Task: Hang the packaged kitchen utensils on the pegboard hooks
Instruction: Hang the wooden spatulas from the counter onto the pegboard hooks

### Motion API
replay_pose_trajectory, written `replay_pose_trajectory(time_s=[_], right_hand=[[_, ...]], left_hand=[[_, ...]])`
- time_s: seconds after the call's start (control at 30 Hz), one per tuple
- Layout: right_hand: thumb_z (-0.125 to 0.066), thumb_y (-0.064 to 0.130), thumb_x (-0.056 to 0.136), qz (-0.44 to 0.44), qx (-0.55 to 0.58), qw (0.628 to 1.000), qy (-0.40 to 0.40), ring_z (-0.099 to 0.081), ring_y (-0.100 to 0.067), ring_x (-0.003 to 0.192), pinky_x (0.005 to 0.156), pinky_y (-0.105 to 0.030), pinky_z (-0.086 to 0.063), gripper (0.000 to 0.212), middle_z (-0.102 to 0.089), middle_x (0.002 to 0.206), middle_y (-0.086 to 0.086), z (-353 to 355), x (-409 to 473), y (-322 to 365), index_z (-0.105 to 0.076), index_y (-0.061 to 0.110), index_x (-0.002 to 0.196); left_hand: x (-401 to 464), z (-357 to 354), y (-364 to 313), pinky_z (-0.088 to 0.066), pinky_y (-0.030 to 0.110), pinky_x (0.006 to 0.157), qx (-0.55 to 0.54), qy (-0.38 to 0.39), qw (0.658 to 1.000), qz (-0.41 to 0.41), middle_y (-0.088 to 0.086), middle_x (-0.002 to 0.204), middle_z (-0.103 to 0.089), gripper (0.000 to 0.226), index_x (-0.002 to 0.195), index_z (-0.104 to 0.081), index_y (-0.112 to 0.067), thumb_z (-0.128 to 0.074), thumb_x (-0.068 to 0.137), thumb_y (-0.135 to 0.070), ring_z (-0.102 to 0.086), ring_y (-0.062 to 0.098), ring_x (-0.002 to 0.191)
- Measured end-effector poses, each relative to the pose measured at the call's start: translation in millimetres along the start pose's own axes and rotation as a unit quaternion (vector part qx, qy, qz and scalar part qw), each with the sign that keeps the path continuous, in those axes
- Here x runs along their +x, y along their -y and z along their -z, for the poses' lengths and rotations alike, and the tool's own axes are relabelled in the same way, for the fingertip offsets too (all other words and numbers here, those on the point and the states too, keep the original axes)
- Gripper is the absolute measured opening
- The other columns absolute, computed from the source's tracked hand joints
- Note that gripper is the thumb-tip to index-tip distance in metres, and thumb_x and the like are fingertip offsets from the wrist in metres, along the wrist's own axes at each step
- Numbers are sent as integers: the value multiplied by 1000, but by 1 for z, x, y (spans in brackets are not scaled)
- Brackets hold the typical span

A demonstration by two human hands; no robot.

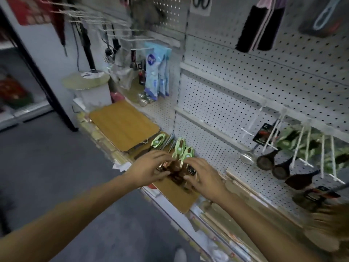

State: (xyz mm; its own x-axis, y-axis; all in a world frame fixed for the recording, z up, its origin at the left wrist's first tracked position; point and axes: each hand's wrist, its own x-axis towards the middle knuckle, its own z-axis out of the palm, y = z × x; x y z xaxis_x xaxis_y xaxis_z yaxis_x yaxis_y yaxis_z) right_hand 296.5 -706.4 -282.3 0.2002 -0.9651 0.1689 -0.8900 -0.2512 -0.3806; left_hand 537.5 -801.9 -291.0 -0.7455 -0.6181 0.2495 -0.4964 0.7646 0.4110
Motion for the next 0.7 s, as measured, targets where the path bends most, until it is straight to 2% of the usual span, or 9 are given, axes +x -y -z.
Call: replay_pose_trajectory(time_s=[0.13,0.23,0.33,0.4,0.47,0.57,0.7], right_hand=[[-53,49,94,22,-6,999,26,-47,-11,128,106,-34,-42,49,-53,137,7,-21,53,5,-48,26,137],[-55,45,95,30,-2,998,46,-43,-7,130,109,-31,-38,49,-49,140,11,-40,100,3,-44,28,140],[-55,44,96,22,10,998,62,-39,-7,134,109,-23,-24,51,-45,144,11,-64,149,-5,-42,28,142],[-53,46,96,15,19,997,76,-39,-9,134,107,-23,-22,51,-44,146,9,-80,180,-13,-42,28,143],[-53,46,96,3,34,995,89,-40,-12,134,106,-24,-25,51,-45,146,6,-100,210,-24,-43,26,142],[-56,44,96,-33,51,992,114,-44,-14,130,103,-24,-30,49,-48,143,4,-133,249,-41,-46,24,140],[-61,41,94,-98,73,983,136,-51,-15,120,97,-26,-40,47,-54,134,2,-194,295,-66,-50,21,135]], left_hand=[[0,10,46,-44,26,102,-9,-7,1000,28,-13,132,-59,44,132,-60,-30,-63,92,-47,-51,7,124],[8,18,86,-46,21,98,-15,4,999,52,-13,131,-59,46,133,-59,-29,-61,92,-49,-52,5,121],[18,18,133,-51,31,96,-10,0,996,87,-12,132,-60,44,132,-60,-29,-65,92,-45,-53,9,122],[25,16,165,-50,32,97,-10,2,994,109,-11,133,-60,44,132,-60,-28,-65,91,-45,-52,10,124],[32,13,197,-49,31,99,-9,19,992,128,-9,134,-59,46,133,-59,-27,-63,92,-46,-52,12,125],[44,1,250,-52,37,95,5,55,988,147,-4,132,-60,48,133,-58,-24,-58,94,-50,-54,18,122],[64,-35,321,-51,38,94,-25,90,975,202,0,133,-59,47,137,-55,-23,-64,94,-39,-54,21,120]])
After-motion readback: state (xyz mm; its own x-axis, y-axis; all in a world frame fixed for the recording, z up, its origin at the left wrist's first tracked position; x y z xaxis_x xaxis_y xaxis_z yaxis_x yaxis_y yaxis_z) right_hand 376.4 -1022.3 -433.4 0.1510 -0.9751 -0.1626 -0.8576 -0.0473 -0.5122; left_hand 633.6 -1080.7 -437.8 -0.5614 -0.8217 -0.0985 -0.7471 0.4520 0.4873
